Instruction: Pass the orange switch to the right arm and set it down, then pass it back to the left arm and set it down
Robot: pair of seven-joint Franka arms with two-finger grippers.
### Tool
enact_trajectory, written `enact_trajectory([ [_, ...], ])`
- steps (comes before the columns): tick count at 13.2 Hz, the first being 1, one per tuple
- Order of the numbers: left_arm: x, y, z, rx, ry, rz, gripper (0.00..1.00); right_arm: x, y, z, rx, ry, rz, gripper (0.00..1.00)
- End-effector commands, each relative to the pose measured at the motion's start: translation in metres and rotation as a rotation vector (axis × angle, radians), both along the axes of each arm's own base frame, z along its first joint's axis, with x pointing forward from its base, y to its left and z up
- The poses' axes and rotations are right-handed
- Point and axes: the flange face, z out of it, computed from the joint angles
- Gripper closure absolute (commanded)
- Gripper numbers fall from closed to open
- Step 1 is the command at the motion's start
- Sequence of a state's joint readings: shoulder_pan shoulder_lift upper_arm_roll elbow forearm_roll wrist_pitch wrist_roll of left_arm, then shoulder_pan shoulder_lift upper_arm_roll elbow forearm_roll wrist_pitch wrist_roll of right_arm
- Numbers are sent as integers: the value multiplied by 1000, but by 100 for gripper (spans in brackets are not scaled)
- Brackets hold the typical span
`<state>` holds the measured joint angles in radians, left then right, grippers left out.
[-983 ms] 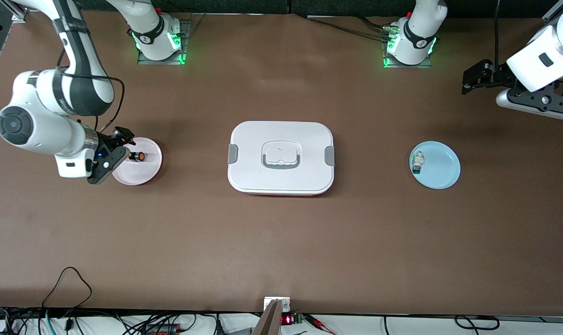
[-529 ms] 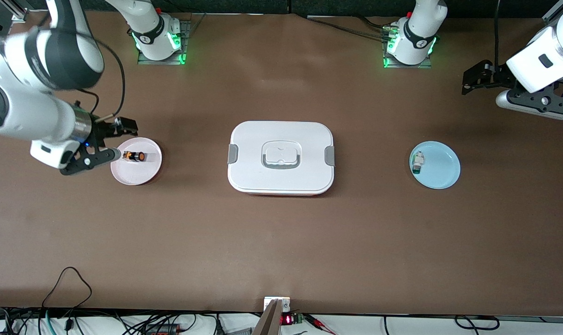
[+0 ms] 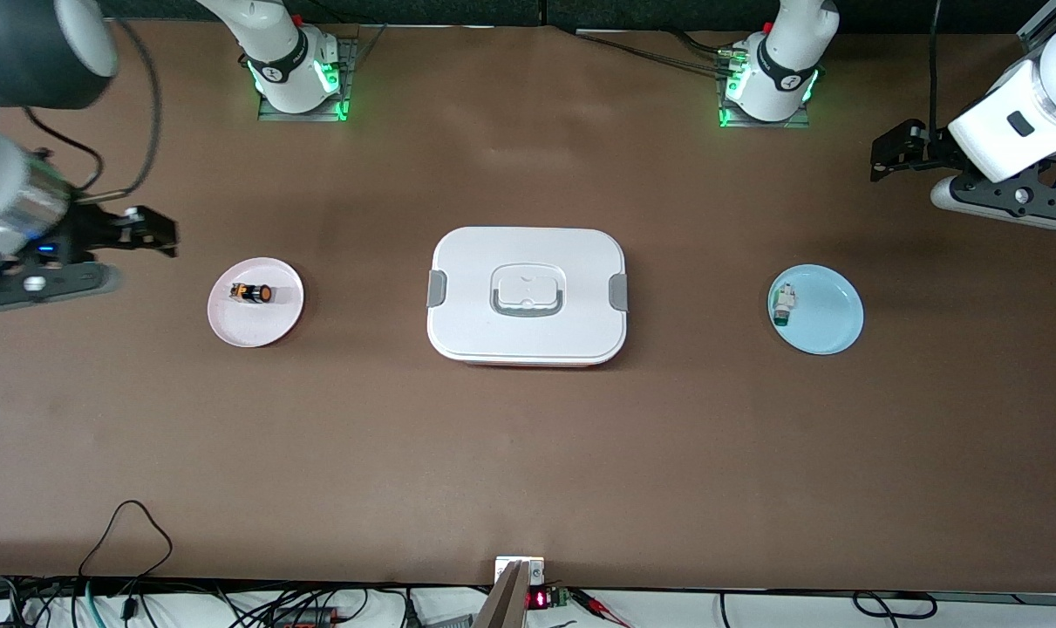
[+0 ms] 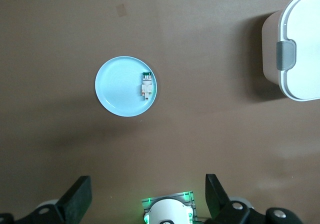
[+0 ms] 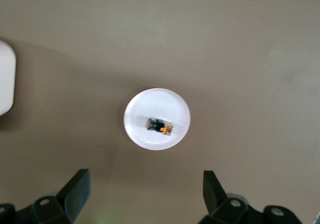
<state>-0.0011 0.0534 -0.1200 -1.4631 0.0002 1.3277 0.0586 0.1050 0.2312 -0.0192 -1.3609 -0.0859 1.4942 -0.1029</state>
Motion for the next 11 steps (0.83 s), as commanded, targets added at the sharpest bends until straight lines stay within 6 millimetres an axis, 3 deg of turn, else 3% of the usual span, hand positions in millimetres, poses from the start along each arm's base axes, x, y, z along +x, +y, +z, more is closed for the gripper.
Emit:
enact_trajectory([
  [1, 0, 0, -1, 26, -8, 42, 0, -2, -20, 9, 22, -15, -118, 0],
  [3, 0, -2, 0, 26, -8, 40, 0, -5, -42, 13, -2, -32, -267, 0],
  [5, 0, -4, 0, 26, -7, 37, 0, -5, -93, 9, 19, -45, -351, 0],
  [8, 0, -4, 0, 24, -6, 37, 0, -9, -101, 3, 42, -24, -357, 0],
  [11, 1, -1, -2, 23, 0, 42, 0, -28, -105, -11, 55, -52, -337, 0],
])
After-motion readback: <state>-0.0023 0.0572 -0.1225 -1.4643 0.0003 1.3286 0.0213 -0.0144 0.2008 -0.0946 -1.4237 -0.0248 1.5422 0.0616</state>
